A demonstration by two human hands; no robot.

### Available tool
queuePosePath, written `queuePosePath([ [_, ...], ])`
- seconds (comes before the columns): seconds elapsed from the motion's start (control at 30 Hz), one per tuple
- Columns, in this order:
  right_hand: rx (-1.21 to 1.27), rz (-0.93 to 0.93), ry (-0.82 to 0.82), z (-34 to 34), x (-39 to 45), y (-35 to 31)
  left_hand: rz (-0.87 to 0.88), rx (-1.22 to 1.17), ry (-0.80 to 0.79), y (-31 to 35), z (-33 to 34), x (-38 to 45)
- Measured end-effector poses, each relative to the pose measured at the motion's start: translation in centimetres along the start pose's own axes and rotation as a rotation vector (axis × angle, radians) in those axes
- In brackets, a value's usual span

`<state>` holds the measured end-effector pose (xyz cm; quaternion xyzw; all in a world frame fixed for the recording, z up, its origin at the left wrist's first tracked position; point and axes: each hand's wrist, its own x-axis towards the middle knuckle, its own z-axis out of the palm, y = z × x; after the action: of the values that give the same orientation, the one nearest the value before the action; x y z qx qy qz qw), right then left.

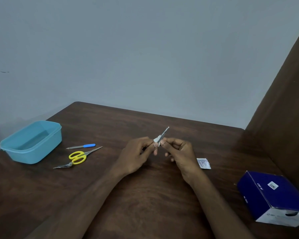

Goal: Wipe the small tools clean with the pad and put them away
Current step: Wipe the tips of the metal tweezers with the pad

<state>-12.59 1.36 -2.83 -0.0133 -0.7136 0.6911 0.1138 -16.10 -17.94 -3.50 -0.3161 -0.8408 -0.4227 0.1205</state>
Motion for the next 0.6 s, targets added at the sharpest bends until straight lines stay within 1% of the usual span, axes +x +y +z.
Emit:
queuePosePath([
  [0.2, 0.061, 0.001, 0.041, -0.04, 0.04, -0.29, -0.005, -0.013, -0.004, -0.01, -0.04, 0.04],
  [0.43, -0.027, -0.012, -0.039, 0.10, -0.12, -0.22, -0.006, 0.032, -0.017, -0.34, 0.17, -0.02],
  [0.5, -0.020, -0.014, -0.056, 0.08, -0.13, -0.25, -0.025, 0.000, 0.007, -0.35, 0.28, 0.14],
  [0.6, -0.015, -0.027, -0.009, 0.35, -0.03, -0.13, -0.086, -0.086, 0.097, -0.08, 0.29, 0.17],
])
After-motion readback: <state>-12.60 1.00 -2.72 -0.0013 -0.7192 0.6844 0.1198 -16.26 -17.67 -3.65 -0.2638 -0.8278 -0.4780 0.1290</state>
